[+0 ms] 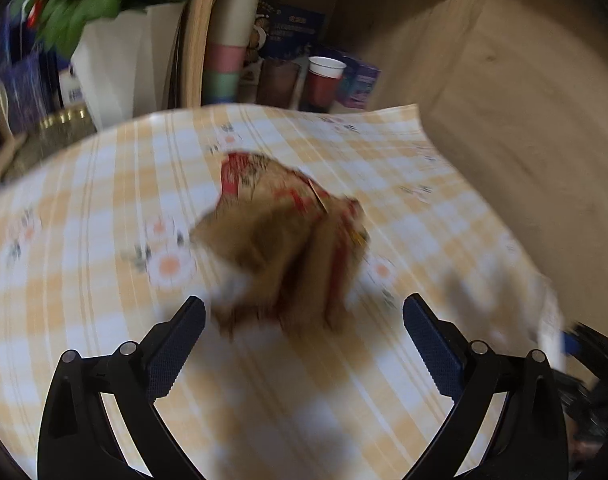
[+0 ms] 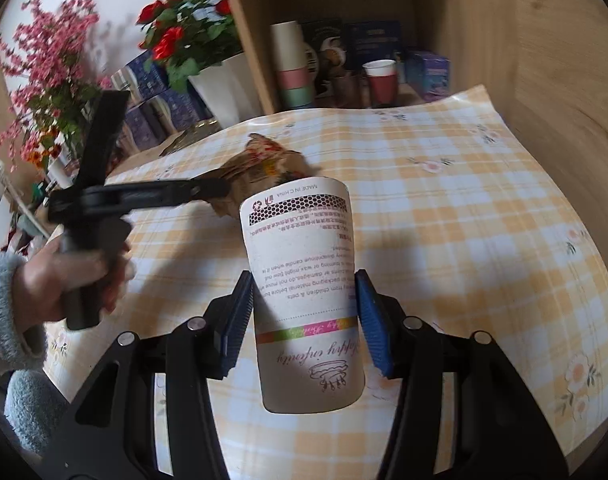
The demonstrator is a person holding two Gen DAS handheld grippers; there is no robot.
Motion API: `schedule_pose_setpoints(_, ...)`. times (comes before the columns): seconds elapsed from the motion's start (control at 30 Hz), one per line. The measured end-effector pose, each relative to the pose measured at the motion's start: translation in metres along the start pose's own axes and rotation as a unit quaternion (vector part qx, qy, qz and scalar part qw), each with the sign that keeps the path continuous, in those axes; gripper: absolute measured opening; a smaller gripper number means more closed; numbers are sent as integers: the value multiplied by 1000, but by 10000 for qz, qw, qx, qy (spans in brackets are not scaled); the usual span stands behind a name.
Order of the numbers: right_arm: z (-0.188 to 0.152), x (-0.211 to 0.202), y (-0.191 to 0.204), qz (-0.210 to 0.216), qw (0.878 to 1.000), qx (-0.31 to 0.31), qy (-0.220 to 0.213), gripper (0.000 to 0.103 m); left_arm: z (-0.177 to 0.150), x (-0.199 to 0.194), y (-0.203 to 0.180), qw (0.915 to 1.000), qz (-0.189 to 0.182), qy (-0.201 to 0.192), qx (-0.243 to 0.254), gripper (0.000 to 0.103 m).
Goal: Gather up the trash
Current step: 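Grasp the crumpled brown paper bag with the left gripper while the right gripper holds the cup, then carry the brown bag over the bin and open the left gripper while the right gripper holds the cup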
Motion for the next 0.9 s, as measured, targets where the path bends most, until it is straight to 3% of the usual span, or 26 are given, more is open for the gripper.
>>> schedule_pose_setpoints(0.1,-7,-3,-13,-55,9999,84,31,52,9,23,-6,9982,227,263,498,97)
schedule_pose_setpoints(0.13,-10,-4,-16,-69,9999,82,49,52,10,25,-7,9971,289,310,640,85)
schedule_pose_setpoints(0.17,-12,-6,-19,-105,9999,66,62,52,9,28,-9,9955,361,388,791,45)
schedule_pose_setpoints(0.27,-17,-10,-24,-162,9998,66,67,52,4,22,-16,9931,291,488,1021,32)
schedule_pose_setpoints(0.5,-17,-28,-7,-6,9999,132,-63,52,-23,-21,-16,9930,-102,567,1033,29)
schedule_pose_setpoints(0.7,-23,-48,34,240,9996,-7,-128,52,-56,-108,-3,9972,-361,211,624,29)
schedule_pose_setpoints(0.9,-34,-73,84,542,9983,-109,-192,52,-111,-201,0,9976,-586,34,359,29)
Point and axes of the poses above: each gripper's, at about its wrist camera, not at the fingertips, and x roughly the way its jaws point, y to its left, z to its top, the point moved 10 cm from there along x, roughly the way its jaws point, and after that the axes turned 10 degrees about -z, right-handed, at the moved point
